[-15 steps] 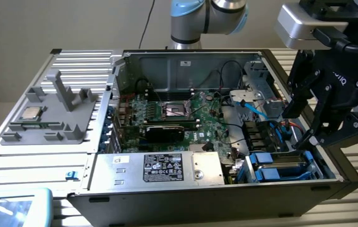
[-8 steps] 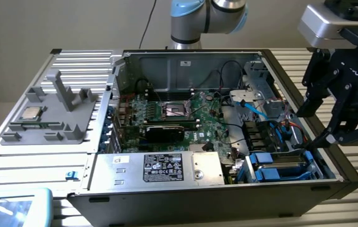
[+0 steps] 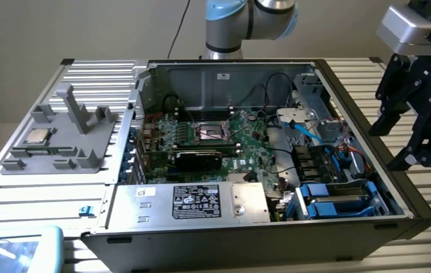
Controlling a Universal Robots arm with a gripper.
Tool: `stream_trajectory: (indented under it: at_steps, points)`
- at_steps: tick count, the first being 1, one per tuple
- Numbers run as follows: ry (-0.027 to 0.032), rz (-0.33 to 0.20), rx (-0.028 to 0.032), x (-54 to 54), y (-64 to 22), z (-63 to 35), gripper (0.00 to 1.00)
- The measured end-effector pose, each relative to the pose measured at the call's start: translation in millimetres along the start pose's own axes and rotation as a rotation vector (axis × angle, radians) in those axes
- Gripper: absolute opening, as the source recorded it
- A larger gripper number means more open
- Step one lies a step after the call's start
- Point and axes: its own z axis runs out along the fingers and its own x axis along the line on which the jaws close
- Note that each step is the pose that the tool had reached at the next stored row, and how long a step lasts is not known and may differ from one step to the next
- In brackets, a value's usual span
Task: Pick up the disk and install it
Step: 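Insert the first disk wire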
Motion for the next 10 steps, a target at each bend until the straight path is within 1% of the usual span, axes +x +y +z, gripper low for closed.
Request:
stream_trajectory:
  at_steps: [6,10]
  points:
    - [0.0,0.004,0.0002,-7.4,-3.6,6.9,0.6]
    - [0.0,0.004,0.0002,-16.7,-3.4,11.7,0.6]
